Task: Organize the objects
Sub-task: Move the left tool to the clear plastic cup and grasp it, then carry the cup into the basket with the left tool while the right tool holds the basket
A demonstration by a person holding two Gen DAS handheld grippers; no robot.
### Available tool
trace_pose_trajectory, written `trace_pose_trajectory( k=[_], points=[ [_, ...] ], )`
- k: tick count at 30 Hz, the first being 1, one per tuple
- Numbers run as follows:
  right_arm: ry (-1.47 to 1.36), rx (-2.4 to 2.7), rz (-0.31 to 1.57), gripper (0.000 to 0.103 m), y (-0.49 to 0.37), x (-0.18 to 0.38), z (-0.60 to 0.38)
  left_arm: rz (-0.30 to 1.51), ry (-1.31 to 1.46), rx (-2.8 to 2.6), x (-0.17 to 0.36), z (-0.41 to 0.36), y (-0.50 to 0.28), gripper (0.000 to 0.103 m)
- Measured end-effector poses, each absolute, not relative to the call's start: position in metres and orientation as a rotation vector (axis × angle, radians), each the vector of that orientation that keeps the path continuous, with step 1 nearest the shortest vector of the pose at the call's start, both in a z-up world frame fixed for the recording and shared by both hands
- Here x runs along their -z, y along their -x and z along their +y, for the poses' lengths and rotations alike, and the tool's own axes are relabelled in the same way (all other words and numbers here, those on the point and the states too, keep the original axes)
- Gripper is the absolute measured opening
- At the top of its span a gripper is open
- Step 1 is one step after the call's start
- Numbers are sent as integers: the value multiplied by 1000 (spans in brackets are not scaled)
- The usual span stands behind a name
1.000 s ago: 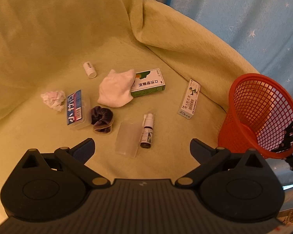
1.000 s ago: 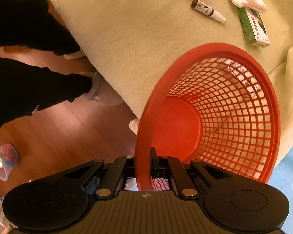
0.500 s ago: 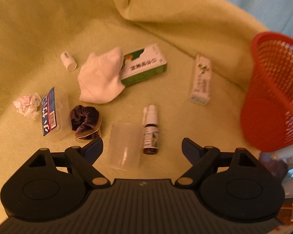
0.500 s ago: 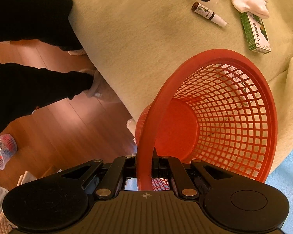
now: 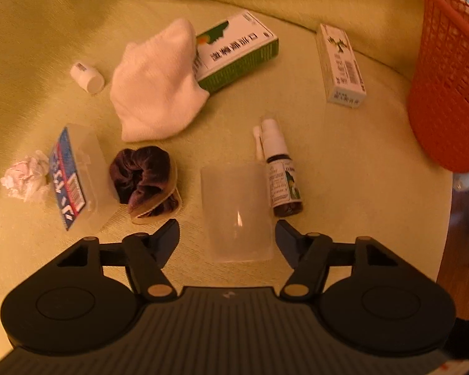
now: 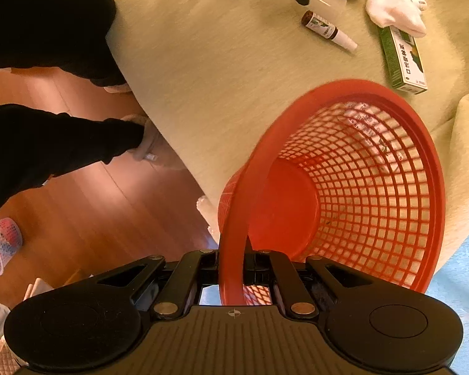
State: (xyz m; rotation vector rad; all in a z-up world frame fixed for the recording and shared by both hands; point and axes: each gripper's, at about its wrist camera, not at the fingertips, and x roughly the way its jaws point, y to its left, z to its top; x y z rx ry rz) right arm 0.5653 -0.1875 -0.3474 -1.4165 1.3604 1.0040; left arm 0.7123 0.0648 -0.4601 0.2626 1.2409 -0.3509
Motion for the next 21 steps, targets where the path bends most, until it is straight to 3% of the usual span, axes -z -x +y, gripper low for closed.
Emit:
trace_pose_trajectory(
  k=[8, 12, 21],
  points=[
    [1442, -984, 1360, 2, -570, 348, -187, 1267, -242, 359, 465, 65, -716, 57],
    [1422, -970, 1374, 2, -574, 348, -188, 1280, -239, 347, 467, 64, -716, 46],
    [1426, -955, 1392, 2, -575, 343, -192, 1276, -234, 325, 461, 64, -713, 45]
  ],
)
